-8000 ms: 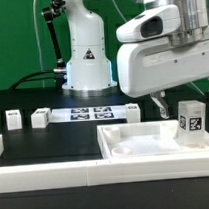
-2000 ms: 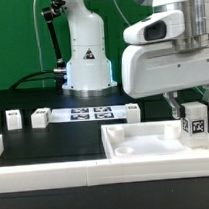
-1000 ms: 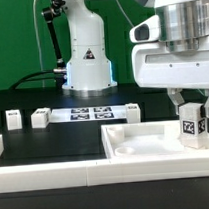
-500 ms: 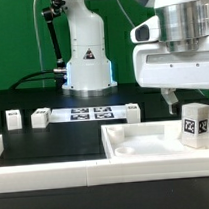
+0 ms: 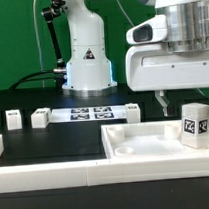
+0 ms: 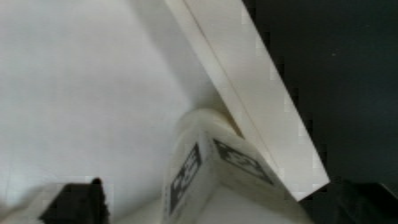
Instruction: Assemble square table
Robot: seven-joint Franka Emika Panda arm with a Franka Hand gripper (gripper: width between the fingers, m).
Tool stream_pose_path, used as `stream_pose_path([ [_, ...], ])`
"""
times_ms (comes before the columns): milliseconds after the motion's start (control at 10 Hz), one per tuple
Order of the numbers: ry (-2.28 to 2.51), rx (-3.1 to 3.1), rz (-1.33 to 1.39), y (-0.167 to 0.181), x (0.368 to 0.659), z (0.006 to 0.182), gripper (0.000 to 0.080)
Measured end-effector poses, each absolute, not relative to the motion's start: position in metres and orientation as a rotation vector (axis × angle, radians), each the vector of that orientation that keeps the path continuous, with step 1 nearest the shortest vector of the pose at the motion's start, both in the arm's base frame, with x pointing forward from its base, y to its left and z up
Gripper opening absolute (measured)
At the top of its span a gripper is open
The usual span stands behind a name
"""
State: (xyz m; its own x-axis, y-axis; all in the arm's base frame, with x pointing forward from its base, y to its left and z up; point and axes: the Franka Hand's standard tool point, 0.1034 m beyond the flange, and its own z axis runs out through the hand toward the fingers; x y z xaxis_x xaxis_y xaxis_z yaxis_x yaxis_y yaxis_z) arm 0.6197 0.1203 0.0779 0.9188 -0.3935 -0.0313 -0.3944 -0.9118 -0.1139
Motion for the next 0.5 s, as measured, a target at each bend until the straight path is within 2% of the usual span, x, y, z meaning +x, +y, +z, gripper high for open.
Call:
stream_pose_path([
  [500, -0.144, -3.087, -0.039, 0.1197, 0.6205, 0.0787, 0.0649],
])
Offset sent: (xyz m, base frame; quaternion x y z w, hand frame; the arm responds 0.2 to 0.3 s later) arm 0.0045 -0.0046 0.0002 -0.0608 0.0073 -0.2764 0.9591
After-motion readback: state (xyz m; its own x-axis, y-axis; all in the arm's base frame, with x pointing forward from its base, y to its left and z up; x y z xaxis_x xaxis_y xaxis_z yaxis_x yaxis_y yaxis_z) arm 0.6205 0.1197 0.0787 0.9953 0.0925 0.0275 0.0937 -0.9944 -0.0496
